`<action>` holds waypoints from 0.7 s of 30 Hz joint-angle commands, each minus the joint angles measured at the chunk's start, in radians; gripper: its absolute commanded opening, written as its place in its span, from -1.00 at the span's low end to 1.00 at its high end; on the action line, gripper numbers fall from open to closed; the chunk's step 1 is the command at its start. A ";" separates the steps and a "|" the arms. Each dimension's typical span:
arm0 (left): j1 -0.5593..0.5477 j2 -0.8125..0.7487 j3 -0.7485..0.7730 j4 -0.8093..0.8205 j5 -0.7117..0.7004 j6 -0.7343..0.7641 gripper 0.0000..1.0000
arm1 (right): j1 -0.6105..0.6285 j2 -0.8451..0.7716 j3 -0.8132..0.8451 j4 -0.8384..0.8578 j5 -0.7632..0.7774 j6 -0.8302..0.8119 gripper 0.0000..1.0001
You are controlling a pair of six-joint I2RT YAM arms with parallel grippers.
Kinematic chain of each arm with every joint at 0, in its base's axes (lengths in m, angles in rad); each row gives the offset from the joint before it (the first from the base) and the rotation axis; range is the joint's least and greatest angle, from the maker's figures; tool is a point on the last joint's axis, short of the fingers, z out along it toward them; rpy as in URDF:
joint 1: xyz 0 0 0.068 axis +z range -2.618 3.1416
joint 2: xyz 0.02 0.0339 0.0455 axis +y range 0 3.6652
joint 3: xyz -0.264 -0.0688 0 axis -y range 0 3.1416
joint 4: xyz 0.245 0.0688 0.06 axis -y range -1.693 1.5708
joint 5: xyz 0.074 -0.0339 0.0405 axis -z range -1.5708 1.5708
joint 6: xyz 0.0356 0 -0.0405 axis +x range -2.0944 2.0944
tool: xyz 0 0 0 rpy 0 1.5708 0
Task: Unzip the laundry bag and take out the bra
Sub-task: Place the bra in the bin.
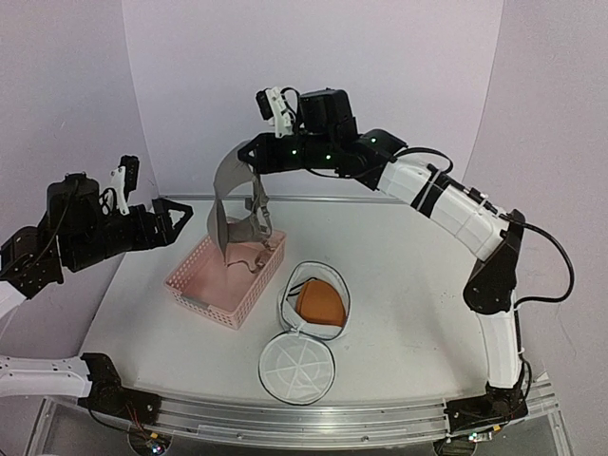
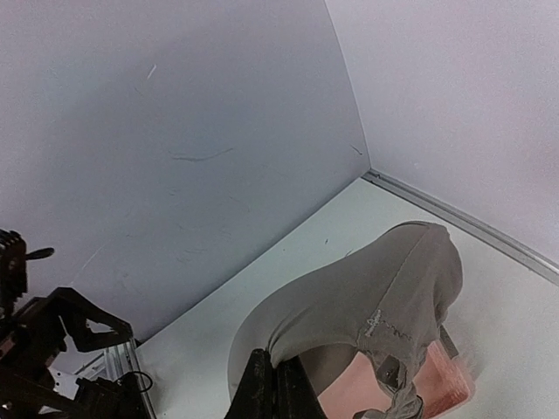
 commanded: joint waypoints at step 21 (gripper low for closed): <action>-0.002 0.005 0.012 -0.018 -0.019 -0.011 0.99 | 0.094 0.267 -0.278 0.182 -0.041 0.126 -1.00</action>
